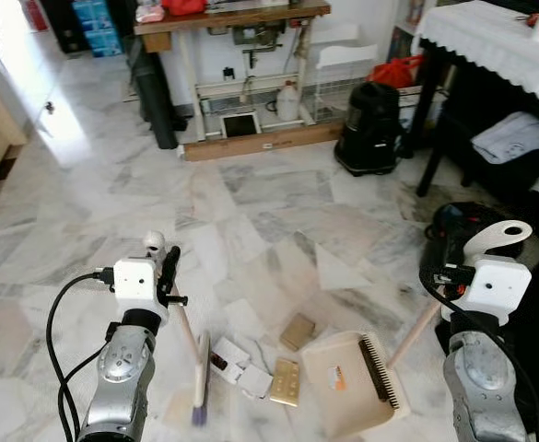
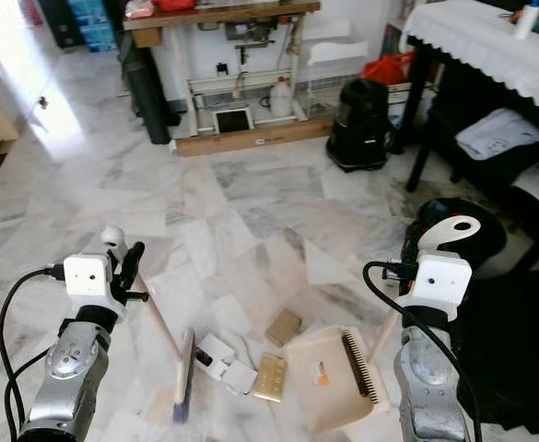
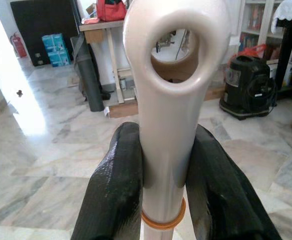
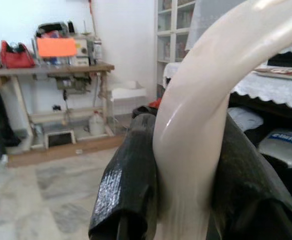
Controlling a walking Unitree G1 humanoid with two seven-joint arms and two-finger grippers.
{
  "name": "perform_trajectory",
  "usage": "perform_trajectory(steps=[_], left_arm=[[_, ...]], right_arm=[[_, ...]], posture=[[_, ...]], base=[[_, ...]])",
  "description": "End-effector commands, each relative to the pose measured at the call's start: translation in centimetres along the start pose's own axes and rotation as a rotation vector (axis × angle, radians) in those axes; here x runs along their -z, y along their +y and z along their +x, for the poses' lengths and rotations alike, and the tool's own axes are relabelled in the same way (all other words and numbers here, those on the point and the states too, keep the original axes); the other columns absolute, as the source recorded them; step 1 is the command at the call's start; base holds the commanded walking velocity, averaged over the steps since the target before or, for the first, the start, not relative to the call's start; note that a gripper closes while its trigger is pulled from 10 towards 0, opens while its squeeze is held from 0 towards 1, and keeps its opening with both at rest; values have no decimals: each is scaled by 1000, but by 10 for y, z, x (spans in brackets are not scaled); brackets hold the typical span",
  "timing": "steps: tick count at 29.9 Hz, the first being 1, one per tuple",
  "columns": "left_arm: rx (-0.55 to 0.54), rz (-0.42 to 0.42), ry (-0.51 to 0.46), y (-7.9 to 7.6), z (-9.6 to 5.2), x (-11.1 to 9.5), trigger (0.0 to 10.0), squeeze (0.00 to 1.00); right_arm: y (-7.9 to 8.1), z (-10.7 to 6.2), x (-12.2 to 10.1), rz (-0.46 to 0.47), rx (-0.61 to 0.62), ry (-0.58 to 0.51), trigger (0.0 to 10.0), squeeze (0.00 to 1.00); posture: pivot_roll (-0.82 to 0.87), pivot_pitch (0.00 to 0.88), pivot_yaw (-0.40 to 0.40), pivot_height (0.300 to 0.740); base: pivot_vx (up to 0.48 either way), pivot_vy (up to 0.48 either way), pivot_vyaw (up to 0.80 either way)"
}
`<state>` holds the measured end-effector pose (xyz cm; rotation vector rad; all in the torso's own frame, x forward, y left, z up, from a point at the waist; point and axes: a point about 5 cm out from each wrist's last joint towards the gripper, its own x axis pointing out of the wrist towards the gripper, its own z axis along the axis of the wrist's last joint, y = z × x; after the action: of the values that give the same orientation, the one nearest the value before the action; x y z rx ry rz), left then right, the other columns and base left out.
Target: Sweep floor
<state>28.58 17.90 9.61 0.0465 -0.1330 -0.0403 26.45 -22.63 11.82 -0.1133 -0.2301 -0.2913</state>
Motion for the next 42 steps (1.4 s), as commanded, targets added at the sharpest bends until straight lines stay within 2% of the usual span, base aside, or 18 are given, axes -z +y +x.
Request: perform_trajectory(steps=[1,7,8,10,15,19,25,30,34,39,42], left_arm=[[33,24,-67,-4,13,-16,10000,0],[23,23,-93,-2,21,-26,10000,0],[23,23,-93,-2,21,-26,10000,0],[14,28,-83,1,20,-24,10000,0],[13,24,-69,-1,17,-20,10000,0],[12,11,-72,-7,16,-21,10000,0],[-2,8,-76,-5,17,-22,10000,0],[-22,-7,-61,-10,9,-17,10000,0],[-24,-16,-59,-13,8,-16,10000,0],[-43,-36,-64,-17,9,-16,10000,0],[-70,-49,-64,-20,4,-14,10000,0]], right_arm=[[-3,4,-14,30,29,-56,10000,0],[-5,9,-11,107,62,-33,10000,0],[-5,9,-11,107,62,-33,10000,0],[-6,11,-11,167,103,-26,10000,0],[-7,9,-10,199,115,-12,10000,0],[-6,9,-6,193,110,4,10000,0],[-1,11,-7,193,91,3,10000,0],[-5,6,-5,178,72,23,10000,0],[-4,8,-9,179,66,14,10000,0],[-5,12,-12,167,44,11,10000,0],[-8,13,-13,133,7,15,10000,0]], posture=[[-151,0,95,740],[-128,0,94,740],[-128,0,94,740],[-139,0,103,740],[-138,0,103,740],[-124,0,93,740],[-123,0,83,740],[-123,0,65,740],[-125,0,56,740],[-124,0,24,740],[-129,0,-5,740]], base=[[0,0,531],[0,0,549],[0,0,563],[0,0,563],[0,0,563],[0,0,617],[0,0,799],[0,0,800],[0,0,800],[0,0,800],[0,0,800]])
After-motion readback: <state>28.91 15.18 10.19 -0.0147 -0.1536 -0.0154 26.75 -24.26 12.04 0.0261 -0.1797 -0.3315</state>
